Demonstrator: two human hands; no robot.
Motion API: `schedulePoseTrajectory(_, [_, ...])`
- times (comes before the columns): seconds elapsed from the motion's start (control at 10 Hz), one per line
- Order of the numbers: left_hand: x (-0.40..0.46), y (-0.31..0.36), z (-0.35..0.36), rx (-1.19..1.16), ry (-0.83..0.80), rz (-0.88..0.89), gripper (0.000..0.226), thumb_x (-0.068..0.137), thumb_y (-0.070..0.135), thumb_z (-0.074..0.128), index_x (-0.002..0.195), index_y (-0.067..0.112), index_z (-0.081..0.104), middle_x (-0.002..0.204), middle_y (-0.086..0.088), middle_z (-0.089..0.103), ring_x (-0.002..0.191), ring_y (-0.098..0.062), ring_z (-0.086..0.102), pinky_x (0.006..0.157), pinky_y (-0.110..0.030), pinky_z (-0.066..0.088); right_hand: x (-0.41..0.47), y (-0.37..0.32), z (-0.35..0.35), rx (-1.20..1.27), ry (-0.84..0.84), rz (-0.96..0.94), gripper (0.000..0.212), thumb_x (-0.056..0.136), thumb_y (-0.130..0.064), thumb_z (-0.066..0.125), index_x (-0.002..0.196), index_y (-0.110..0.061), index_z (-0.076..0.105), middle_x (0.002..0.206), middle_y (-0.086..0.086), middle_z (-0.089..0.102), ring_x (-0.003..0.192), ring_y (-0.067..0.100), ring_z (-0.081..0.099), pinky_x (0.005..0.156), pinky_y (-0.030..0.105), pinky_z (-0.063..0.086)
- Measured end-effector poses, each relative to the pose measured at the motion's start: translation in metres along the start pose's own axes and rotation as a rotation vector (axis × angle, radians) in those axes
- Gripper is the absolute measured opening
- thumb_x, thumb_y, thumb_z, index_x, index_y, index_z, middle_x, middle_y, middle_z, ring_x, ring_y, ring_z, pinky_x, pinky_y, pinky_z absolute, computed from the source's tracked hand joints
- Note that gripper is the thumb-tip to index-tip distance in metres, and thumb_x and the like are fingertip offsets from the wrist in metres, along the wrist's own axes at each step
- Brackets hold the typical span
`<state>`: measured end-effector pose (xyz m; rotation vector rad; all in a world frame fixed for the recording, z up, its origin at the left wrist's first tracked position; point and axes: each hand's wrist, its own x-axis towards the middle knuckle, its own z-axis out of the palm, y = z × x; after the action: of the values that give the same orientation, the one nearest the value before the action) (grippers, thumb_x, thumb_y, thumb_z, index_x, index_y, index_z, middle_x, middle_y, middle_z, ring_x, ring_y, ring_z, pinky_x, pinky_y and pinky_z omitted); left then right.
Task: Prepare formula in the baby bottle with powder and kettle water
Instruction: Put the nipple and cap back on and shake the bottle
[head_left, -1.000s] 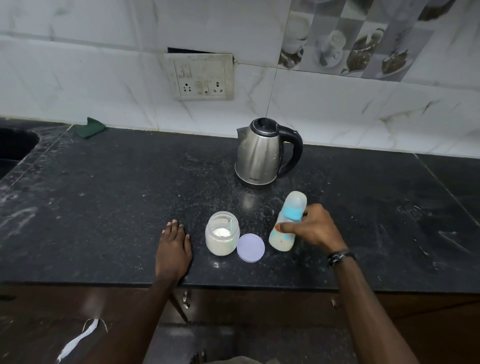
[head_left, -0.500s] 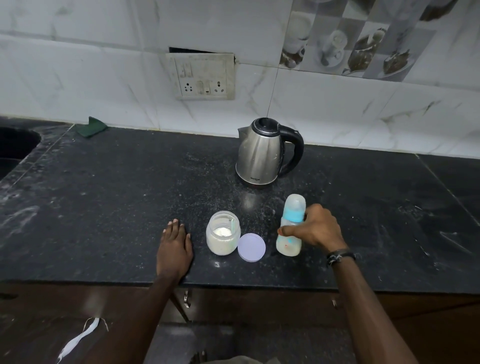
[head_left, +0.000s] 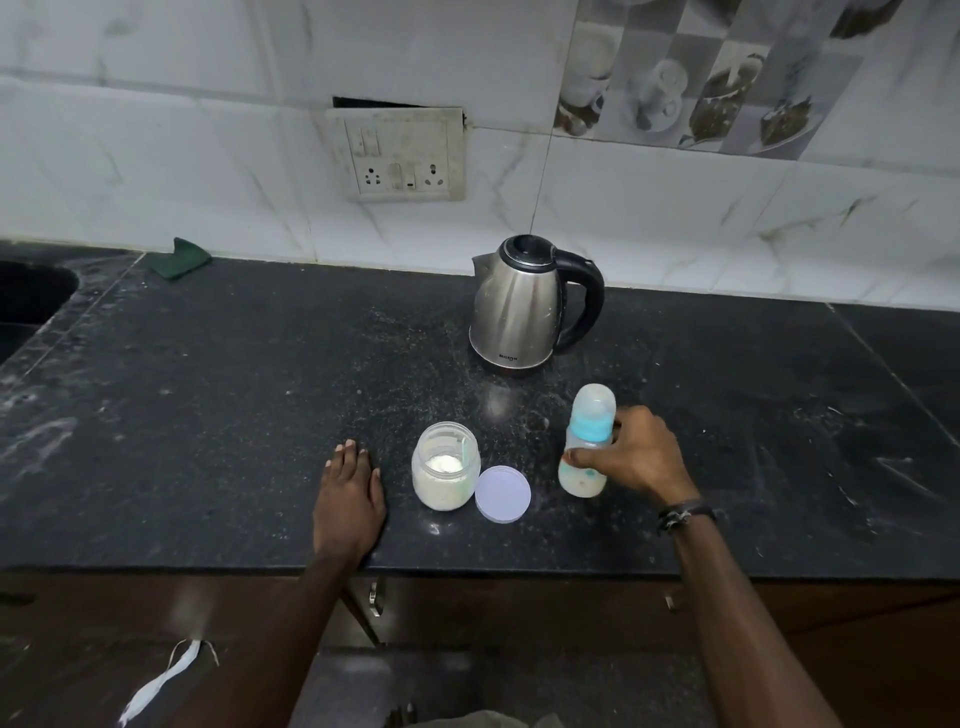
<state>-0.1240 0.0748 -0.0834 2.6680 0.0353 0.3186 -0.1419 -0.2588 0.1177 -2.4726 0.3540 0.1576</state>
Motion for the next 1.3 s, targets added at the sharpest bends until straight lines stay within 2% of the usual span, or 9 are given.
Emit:
schedulePoseTrajectory(0.1, [-0.001,0.0,-0.001,0.0,0.004,0.003,0.049,0.097,0.022,0.04,0.129,-0.009,0.059,0.142,-0.029,0.051,0.134,-0.043,0.047,0.114,-0.053,0.036,-0.003,0.003,-0.006,0.246,-0.194,-0.01,0.027,0.065,-0.018,0.09,0.086,-0.023,0.073,0.095,0.001,0.077,0.087,0.014,0.073,0.085,0.039,0.059])
schedulePoseTrajectory(0.4, [-0.001,0.001,-0.002,0.001,0.002,0.004,0.048,0.096,0.022,0.041,0.128,-0.009,0.06,0.141,-0.029,0.052,0.134,-0.043,0.047,0.114,-0.054,0.037,-0.01,0.006,-0.009,0.617,-0.096,-0.028,0.017,0.077,-0.006,0.081,0.089,-0.014,0.071,0.092,0.002,0.076,0.083,0.01,0.074,0.067,0.019,0.057])
schedulePoseTrajectory(0.5, [0.0,0.001,-0.002,0.003,0.004,0.007,0.043,0.098,0.018,0.044,0.128,-0.009,0.059,0.142,-0.029,0.051,0.135,-0.043,0.047,0.114,-0.054,0.036,-0.007,0.004,-0.008,0.766,0.124,0.014,0.013,0.078,-0.015,0.082,0.085,-0.013,0.07,0.086,0.002,0.075,0.074,0.01,0.073,0.065,0.023,0.058])
schedulePoseTrajectory(0.7, [-0.001,0.001,-0.002,-0.006,-0.006,0.001,0.049,0.097,0.023,0.04,0.129,-0.008,0.06,0.143,-0.028,0.05,0.136,-0.042,0.046,0.115,-0.052,0.035,-0.005,0.001,-0.004,0.7,-0.088,-0.046,0.02,0.077,-0.008,0.081,0.096,-0.006,0.074,0.088,0.003,0.078,0.08,0.012,0.075,0.065,0.021,0.057])
schedulePoseTrajectory(0.8, [-0.001,0.002,-0.003,-0.004,-0.008,-0.004,0.049,0.097,0.024,0.04,0.129,-0.008,0.059,0.144,-0.028,0.05,0.136,-0.042,0.046,0.116,-0.051,0.034,-0.002,-0.001,0.0,0.876,0.196,0.039,0.016,0.079,-0.019,0.081,0.089,-0.009,0.072,0.081,0.001,0.077,0.075,0.014,0.073,0.064,0.026,0.056])
schedulePoseTrajectory(0.9, [-0.002,0.002,-0.003,-0.003,-0.003,-0.003,0.049,0.097,0.024,0.04,0.129,-0.008,0.059,0.144,-0.028,0.05,0.136,-0.042,0.046,0.116,-0.051,0.034,-0.005,-0.001,0.003,0.74,-0.032,-0.017,0.018,0.078,-0.013,0.081,0.094,-0.008,0.073,0.086,0.002,0.077,0.082,0.016,0.075,0.07,0.027,0.058])
schedulePoseTrajectory(1.1, [-0.002,0.002,-0.002,-0.001,-0.008,-0.008,0.049,0.096,0.023,0.041,0.129,-0.008,0.06,0.143,-0.028,0.051,0.135,-0.042,0.047,0.115,-0.052,0.035,-0.006,-0.003,0.007,0.835,0.1,0.021,0.019,0.08,-0.018,0.08,0.094,-0.007,0.073,0.084,0.003,0.077,0.072,0.01,0.073,0.059,0.021,0.055])
schedulePoseTrajectory(1.2, [-0.001,0.0,-0.003,-0.009,-0.001,0.004,0.048,0.096,0.023,0.041,0.128,-0.008,0.06,0.142,-0.029,0.051,0.135,-0.043,0.047,0.114,-0.053,0.036,-0.009,-0.001,0.01,0.714,-0.087,-0.048,0.02,0.075,-0.008,0.083,0.093,-0.01,0.075,0.091,0.004,0.077,0.082,0.012,0.075,0.066,0.021,0.058])
schedulePoseTrajectory(1.3, [-0.001,0.001,-0.003,-0.01,-0.008,-0.008,0.049,0.097,0.023,0.041,0.128,-0.008,0.06,0.143,-0.028,0.051,0.135,-0.042,0.046,0.114,-0.053,0.036,-0.009,-0.002,0.008,0.852,0.122,0.019,0.021,0.078,-0.017,0.082,0.094,-0.007,0.074,0.088,0.007,0.077,0.074,0.009,0.072,0.059,0.02,0.055])
